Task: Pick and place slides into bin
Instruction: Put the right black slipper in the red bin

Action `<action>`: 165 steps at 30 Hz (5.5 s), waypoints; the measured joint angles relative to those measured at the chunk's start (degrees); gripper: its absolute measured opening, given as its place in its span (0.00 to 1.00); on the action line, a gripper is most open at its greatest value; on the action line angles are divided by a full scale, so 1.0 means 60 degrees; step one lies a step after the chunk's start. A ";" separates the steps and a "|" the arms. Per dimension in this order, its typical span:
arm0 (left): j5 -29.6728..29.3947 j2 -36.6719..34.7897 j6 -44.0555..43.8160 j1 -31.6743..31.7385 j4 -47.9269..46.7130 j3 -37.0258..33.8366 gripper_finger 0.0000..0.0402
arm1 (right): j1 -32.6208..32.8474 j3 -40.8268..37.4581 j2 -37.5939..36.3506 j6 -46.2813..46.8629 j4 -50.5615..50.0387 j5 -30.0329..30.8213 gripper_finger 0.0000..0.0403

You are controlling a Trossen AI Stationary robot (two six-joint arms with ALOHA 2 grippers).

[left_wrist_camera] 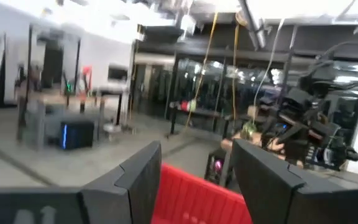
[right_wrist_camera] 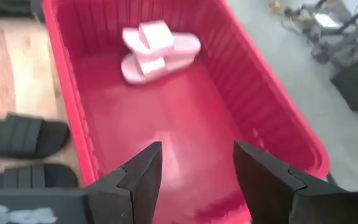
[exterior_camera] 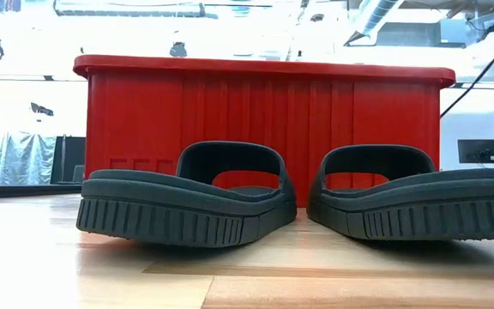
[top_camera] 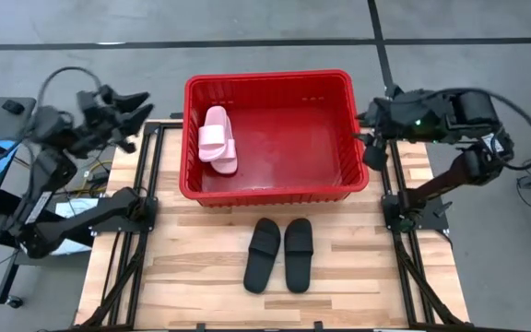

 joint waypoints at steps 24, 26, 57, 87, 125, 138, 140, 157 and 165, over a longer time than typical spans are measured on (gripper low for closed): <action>-0.7869 0.4606 0.3560 -0.8806 -0.1337 0.2913 0.47 | 0.0884 -0.3877 -0.1202 0.1477 0.1015 0.0364 0.48; -0.8512 0.4354 0.3311 -0.9413 -0.1819 0.2915 0.47 | 0.1306 -0.4045 -0.1367 0.2063 0.1060 0.0369 0.49; -0.7861 0.0393 0.1194 -1.1735 0.1158 -0.2320 0.47 | 0.7538 -0.7210 0.2307 1.1631 0.3858 0.1724 0.49; -0.8165 0.0619 0.1340 -1.2027 0.0935 -0.2320 0.47 | 0.6867 -0.7202 0.4745 0.8786 0.5581 0.1164 0.49; -0.8052 0.0599 0.1334 -1.2027 0.0819 -0.2320 0.47 | 0.5343 -0.7742 0.5635 0.7923 0.6473 -0.0020 0.01; -0.8019 0.0599 0.1333 -1.2027 0.0820 -0.2320 0.47 | 0.5920 -0.5903 0.5660 0.7806 0.4502 -0.0527 0.00; -0.8019 0.0599 0.1267 -1.2027 0.0820 -0.2320 0.47 | 0.6020 -0.5477 0.5660 0.7793 0.4038 -0.0511 0.00; -0.8021 0.0599 0.0973 -1.2027 0.0824 -0.2320 0.47 | 0.6230 -0.0923 0.5656 0.6778 0.0756 0.1338 0.00; -0.8026 0.0599 0.0862 -1.2026 0.0674 -0.2320 0.47 | 0.6196 0.1327 0.5646 0.5611 -0.0019 0.3294 0.00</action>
